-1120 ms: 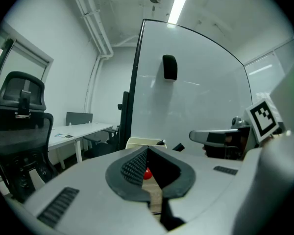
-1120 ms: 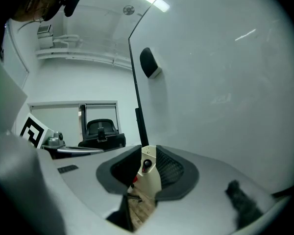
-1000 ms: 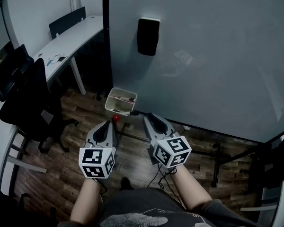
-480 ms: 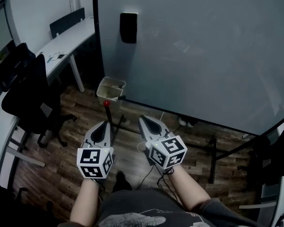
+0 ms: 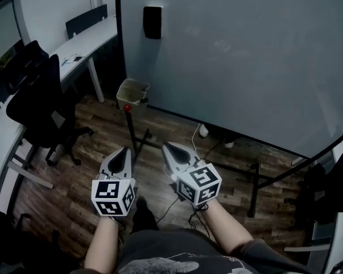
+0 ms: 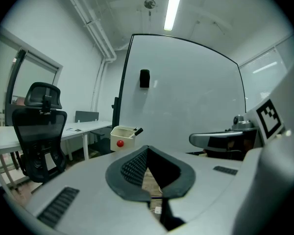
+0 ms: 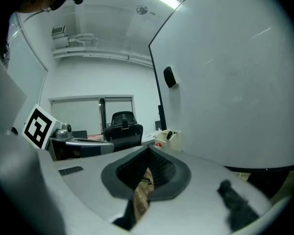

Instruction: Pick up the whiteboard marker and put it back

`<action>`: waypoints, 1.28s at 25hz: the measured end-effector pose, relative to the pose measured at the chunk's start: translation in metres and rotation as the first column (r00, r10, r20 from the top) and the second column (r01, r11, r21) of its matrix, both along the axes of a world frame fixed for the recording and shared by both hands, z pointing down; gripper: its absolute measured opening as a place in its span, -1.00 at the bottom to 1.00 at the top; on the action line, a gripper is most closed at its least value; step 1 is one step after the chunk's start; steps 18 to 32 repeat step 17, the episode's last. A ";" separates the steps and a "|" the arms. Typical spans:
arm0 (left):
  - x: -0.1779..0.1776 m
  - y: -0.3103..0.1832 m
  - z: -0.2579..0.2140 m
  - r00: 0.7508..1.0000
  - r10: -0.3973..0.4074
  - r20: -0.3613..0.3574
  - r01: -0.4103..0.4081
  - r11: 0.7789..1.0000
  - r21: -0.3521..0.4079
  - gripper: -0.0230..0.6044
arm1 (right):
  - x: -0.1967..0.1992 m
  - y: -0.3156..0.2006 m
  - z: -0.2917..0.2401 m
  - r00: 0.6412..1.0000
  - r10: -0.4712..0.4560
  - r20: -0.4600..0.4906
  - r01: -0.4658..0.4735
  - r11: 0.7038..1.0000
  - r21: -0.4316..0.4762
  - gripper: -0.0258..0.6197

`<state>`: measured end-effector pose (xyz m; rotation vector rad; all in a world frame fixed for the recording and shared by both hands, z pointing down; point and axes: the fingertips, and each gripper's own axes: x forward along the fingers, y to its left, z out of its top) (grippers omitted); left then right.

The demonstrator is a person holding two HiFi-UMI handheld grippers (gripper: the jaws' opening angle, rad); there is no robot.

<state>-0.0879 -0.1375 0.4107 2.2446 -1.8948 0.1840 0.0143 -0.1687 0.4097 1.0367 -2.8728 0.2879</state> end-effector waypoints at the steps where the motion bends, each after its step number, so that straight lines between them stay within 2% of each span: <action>1: 0.001 0.004 0.000 1.000 -0.002 0.000 0.002 1.000 0.001 -0.89 | 0.001 0.005 0.000 1.000 -0.004 -0.002 0.004 1.000 0.000 -0.85; 13: 0.021 0.040 0.002 1.000 -0.019 -0.004 0.019 1.000 -0.003 -0.89 | 0.018 0.042 0.003 0.999 -0.041 -0.008 0.041 0.999 -0.010 -0.85; 32: 0.024 0.044 -0.004 1.000 -0.015 0.002 0.015 1.000 0.006 -0.89 | 0.019 0.048 -0.001 0.999 -0.048 -0.009 0.048 0.999 -0.007 -0.85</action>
